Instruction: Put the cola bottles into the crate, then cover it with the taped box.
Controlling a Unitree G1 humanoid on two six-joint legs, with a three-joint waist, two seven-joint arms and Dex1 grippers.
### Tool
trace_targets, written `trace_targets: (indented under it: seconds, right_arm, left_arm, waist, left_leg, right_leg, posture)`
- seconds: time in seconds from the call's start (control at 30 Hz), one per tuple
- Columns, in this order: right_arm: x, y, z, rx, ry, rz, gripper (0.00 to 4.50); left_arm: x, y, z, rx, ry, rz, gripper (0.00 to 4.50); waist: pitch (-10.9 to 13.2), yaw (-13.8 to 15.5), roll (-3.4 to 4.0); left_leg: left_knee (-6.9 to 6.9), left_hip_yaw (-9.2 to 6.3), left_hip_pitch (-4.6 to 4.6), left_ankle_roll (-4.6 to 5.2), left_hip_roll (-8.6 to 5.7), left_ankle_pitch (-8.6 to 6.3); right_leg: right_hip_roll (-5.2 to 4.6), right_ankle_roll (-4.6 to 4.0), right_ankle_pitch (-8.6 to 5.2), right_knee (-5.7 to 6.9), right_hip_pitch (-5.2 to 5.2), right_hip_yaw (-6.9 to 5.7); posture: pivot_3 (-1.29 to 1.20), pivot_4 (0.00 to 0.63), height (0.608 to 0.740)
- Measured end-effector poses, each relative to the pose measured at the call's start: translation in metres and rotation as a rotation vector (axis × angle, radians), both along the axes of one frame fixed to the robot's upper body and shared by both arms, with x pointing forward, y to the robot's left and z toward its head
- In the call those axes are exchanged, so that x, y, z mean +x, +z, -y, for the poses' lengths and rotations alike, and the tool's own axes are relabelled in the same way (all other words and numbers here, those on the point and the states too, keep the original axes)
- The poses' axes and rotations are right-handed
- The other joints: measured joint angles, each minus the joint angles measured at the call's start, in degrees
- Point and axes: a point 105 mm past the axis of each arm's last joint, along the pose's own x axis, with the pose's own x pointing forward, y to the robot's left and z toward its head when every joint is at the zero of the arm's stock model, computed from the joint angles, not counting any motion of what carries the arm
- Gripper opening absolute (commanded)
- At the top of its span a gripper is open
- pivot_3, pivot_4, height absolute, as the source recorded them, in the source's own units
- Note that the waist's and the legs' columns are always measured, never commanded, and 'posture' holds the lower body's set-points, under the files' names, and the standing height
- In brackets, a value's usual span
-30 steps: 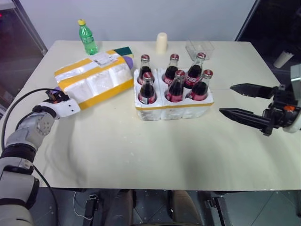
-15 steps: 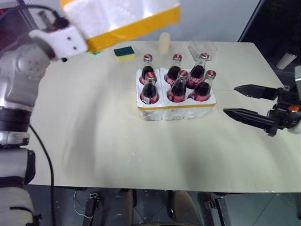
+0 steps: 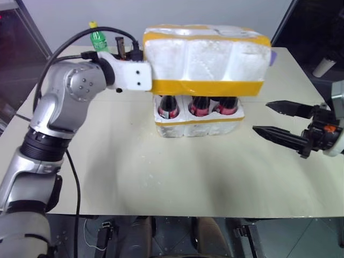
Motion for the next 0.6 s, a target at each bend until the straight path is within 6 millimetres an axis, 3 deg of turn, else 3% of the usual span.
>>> trace_targets:
  seconds: [0.1, 0.23, 0.43, 0.6]
  right_arm:
    - [0.001, 0.000, 0.001, 0.002, -0.010, 0.002, 4.50]
    - [0.002, 0.002, 0.001, 0.010, -0.018, 0.011, 4.50]
    - [0.004, 0.004, 0.002, 0.018, -0.017, 0.015, 4.50]
    - [0.004, 0.001, 0.003, 0.019, -0.022, 0.003, 4.50]
  left_arm:
    - [-0.002, -0.003, -0.002, 0.040, 0.014, 0.014, 1.78]
    - [-0.003, -0.030, 0.000, 0.117, 0.004, -0.019, 3.84]
    - [-0.012, -0.054, -0.002, 0.119, -0.021, -0.047, 3.84]
    - [-0.026, -0.065, -0.033, -0.050, -0.023, -0.139, 3.84]
  waist:
    - [0.00, -0.01, 0.00]
    - [0.00, -0.01, 0.00]
    - [0.00, 0.03, 0.00]
    - [-0.01, -0.28, 0.02]
  left_leg:
    - [-0.01, -0.01, 0.02, 0.00, 0.00, 0.00]
    - [-0.01, -0.01, 0.03, 0.00, 0.00, 0.00]
    - [-0.01, -0.03, 0.02, 0.00, 0.00, 0.00]
    - [-0.07, -0.04, 0.09, 0.00, 0.03, 0.00]
  right_leg:
    - [0.00, 0.00, 0.00, 0.00, 0.01, 0.00]
    - [0.00, 0.00, 0.00, 0.01, 0.01, 0.00]
    - [0.00, 0.00, 0.00, 0.01, 0.01, -0.01]
    - [0.00, -0.02, -0.01, 0.03, 0.01, -0.01]
  posture:
    - [0.00, 0.150, 0.739]
    - [0.00, 0.150, 0.739]
    - [0.00, 0.150, 0.739]
    - [0.00, 0.150, 0.739]
